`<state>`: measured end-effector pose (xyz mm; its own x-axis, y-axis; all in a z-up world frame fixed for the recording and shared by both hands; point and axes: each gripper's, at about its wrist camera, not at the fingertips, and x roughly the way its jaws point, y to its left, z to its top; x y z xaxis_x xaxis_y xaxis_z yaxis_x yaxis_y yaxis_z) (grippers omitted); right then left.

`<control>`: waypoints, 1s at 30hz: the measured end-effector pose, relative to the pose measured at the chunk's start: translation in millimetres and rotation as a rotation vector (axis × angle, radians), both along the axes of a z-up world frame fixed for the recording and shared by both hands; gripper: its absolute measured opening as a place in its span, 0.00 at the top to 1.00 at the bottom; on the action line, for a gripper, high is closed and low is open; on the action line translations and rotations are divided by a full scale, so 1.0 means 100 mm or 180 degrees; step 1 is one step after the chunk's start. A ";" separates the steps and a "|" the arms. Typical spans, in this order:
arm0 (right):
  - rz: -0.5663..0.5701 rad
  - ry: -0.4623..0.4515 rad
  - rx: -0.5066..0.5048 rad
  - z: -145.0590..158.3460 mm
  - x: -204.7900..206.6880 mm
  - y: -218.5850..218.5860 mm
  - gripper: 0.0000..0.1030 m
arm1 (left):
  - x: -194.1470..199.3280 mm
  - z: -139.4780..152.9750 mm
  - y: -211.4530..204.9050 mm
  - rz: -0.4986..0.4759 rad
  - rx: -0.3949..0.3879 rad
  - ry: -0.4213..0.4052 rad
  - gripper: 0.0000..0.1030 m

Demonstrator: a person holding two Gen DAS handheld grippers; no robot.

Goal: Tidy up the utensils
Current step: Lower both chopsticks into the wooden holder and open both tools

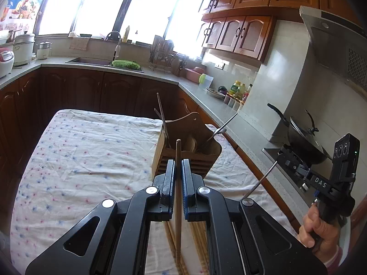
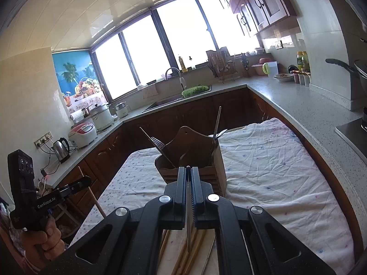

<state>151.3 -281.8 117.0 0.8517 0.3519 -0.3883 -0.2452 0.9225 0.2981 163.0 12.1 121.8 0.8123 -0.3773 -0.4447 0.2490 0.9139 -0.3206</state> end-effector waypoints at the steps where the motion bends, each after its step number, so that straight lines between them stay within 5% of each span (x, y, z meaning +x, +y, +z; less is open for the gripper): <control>1: -0.0003 -0.0011 0.0006 0.01 0.00 -0.01 0.96 | 0.01 0.01 0.00 0.0009 0.0006 -0.0009 0.96; 12: -0.0099 -0.0324 -0.0042 0.41 0.21 -0.04 0.96 | 0.31 0.39 -0.02 0.0168 0.0026 -0.0393 0.96; 20: -0.0351 -0.0701 0.0015 0.84 0.53 -0.09 0.96 | 0.74 0.80 0.08 0.0496 -0.0240 -0.0870 0.96; 30: -0.0572 -0.0665 -0.0074 0.63 0.97 -0.03 0.96 | 1.30 0.51 0.05 0.0727 -0.0495 -0.0997 0.96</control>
<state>248.0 -284.5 180.4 0.9621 0.1809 -0.2039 -0.1309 0.9628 0.2365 293.1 16.7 172.7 0.9699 -0.2149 -0.1147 0.1529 0.9036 -0.4002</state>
